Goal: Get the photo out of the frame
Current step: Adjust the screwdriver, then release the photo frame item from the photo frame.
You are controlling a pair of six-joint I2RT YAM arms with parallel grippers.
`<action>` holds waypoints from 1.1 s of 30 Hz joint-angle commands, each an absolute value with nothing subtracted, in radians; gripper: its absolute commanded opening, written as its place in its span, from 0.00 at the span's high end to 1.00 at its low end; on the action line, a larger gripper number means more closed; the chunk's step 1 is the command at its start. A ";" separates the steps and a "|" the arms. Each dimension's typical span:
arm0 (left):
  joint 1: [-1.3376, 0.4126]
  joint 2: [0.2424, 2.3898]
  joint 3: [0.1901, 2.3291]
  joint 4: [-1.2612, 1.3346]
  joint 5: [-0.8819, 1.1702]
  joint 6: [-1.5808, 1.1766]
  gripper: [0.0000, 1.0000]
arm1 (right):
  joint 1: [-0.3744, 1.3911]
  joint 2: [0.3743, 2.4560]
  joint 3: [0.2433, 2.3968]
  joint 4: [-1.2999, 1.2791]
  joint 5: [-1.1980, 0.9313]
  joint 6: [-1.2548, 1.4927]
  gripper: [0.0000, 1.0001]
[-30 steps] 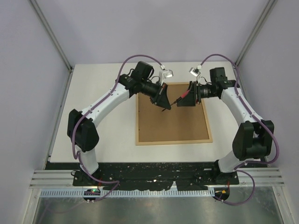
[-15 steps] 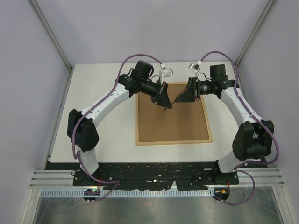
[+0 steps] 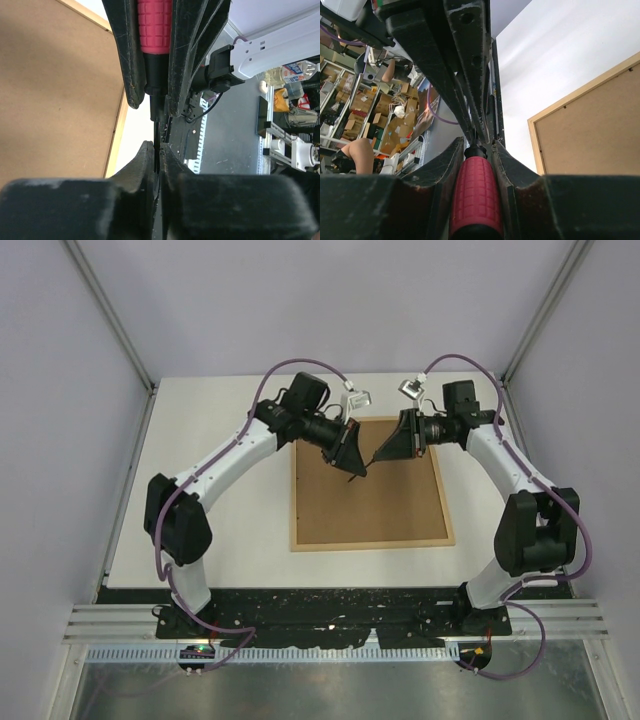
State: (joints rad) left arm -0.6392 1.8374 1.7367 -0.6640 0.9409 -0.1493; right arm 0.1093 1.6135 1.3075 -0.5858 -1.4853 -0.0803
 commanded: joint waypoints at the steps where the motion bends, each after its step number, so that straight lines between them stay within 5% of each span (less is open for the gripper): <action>1: -0.620 1.829 1.761 -0.647 0.939 -0.129 0.74 | 0.124 1.600 1.344 -0.663 -1.536 -0.169 0.92; 5: -0.575 1.809 1.755 -0.666 0.930 -0.121 0.38 | 0.124 1.548 1.270 -0.469 -1.451 -0.022 0.92; 13: -0.410 1.726 1.629 -0.709 0.792 -0.072 0.13 | 0.130 1.476 1.023 0.131 -1.238 0.420 0.92; 25: -0.278 1.651 1.132 -0.453 0.686 -0.153 0.10 | 0.308 1.802 0.880 0.578 -1.008 0.721 0.92; 33: -0.249 1.735 1.032 -0.344 0.778 -0.235 0.10 | 0.393 1.986 0.923 0.653 -0.977 0.747 0.92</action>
